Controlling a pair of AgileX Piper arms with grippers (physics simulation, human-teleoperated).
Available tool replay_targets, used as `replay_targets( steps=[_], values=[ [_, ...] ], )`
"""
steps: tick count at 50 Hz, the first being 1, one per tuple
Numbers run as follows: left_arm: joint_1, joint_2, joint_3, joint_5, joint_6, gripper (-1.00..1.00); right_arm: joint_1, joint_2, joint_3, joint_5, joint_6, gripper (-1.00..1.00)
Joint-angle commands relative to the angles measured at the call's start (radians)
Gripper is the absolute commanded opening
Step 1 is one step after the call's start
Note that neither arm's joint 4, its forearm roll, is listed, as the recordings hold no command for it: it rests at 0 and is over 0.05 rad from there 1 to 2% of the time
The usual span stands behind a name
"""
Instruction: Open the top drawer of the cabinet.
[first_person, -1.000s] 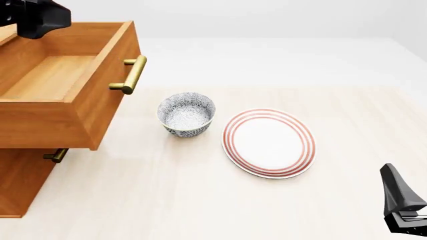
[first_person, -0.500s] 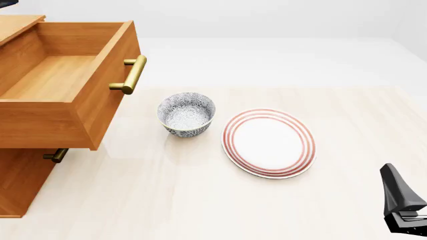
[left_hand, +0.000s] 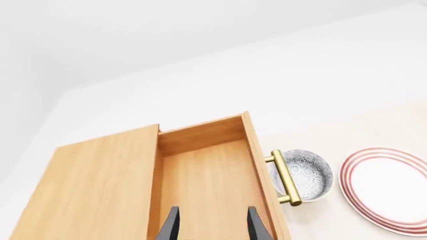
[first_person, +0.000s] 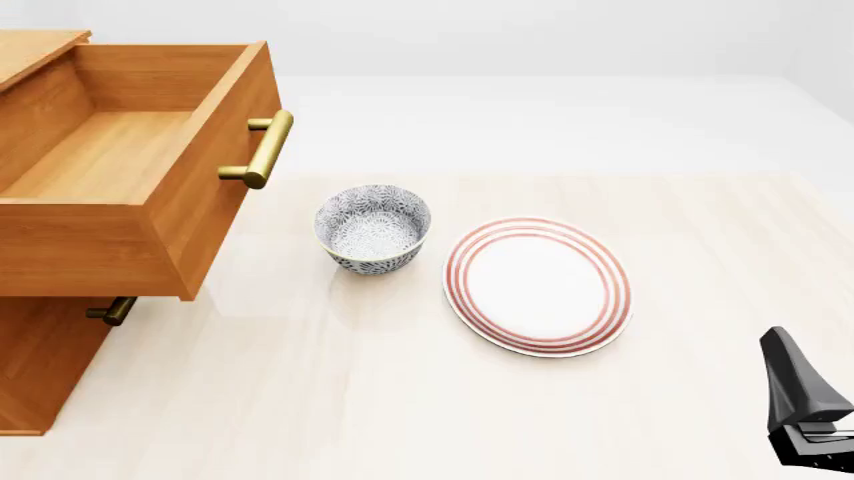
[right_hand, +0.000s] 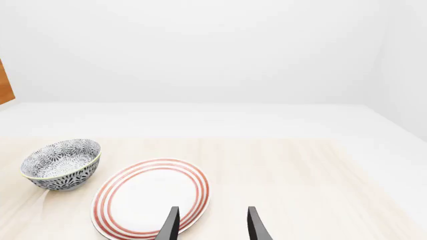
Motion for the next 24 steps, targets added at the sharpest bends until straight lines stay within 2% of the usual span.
replay_targets(
  steps=[1, 12, 24],
  values=[
    [0.016, -0.046, 0.003, 0.012, 0.017, 1.00, 0.000, 0.000, 0.000, 0.000, 0.000, 1.00],
    [0.014, -0.079, 0.019, 0.020, 0.026, 1.00, 0.000, 0.000, 0.000, 0.000, 0.000, 1.00],
    [0.007, -0.131, 0.085, 0.012, 0.016, 1.00, 0.002, -0.001, 0.000, 0.002, 0.000, 1.00]
  ],
)
